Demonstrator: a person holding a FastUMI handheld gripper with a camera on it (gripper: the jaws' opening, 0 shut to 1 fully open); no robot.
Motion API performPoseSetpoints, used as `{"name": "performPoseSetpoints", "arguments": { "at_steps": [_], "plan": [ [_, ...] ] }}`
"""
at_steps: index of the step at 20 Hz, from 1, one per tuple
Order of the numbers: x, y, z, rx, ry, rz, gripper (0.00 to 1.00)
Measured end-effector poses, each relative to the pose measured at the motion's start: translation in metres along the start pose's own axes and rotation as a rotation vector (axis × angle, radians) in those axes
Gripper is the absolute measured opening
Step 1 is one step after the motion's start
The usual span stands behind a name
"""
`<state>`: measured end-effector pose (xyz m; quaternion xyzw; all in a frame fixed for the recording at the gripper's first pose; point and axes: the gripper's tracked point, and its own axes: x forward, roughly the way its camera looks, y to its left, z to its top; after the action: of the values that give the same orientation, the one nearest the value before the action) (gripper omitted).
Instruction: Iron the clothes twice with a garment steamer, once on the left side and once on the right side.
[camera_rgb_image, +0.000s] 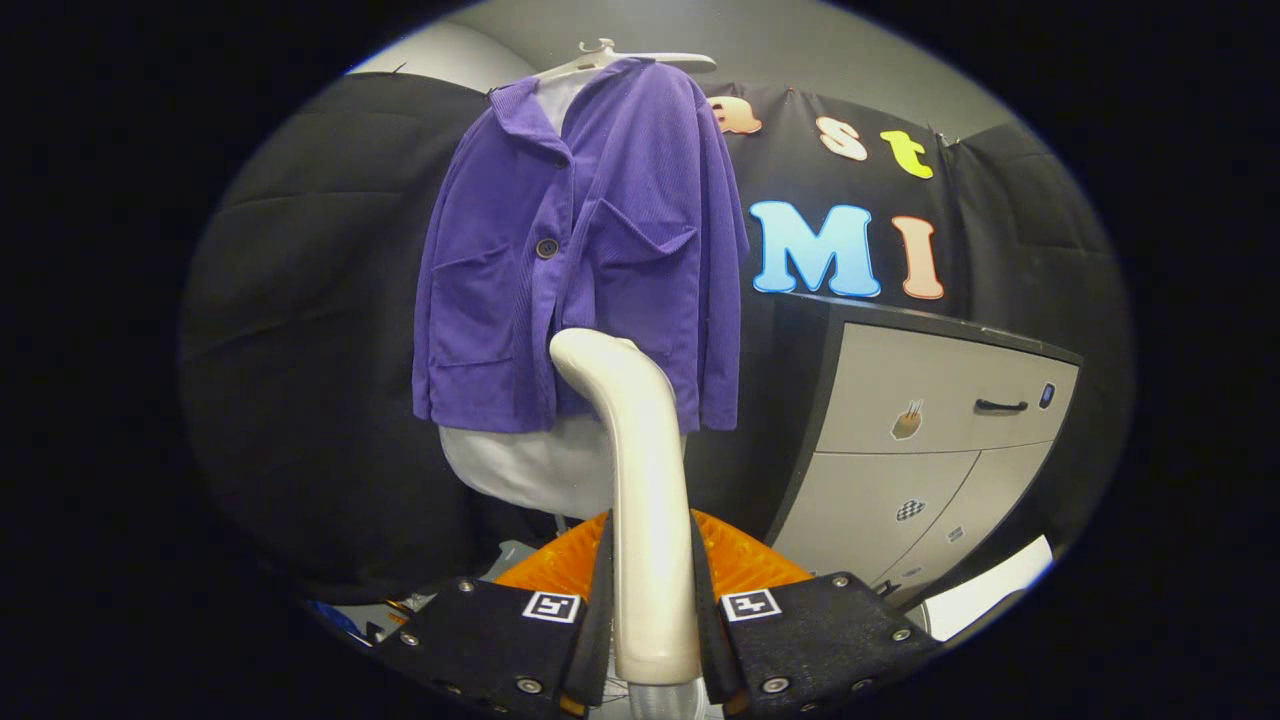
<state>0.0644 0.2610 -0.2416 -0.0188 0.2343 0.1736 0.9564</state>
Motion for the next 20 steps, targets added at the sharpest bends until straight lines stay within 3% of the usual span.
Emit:
{"name": "performPoseSetpoints", "arguments": {
  "at_steps": [9,16,20],
  "plan": [
    [-0.030,0.024,0.141,-0.049,-0.278,0.083,0.37],
    [-0.042,0.058,0.259,-0.010,-0.476,0.140,0.37],
    [-0.040,0.080,0.304,0.013,-0.549,0.172,0.37]
  ]
}}
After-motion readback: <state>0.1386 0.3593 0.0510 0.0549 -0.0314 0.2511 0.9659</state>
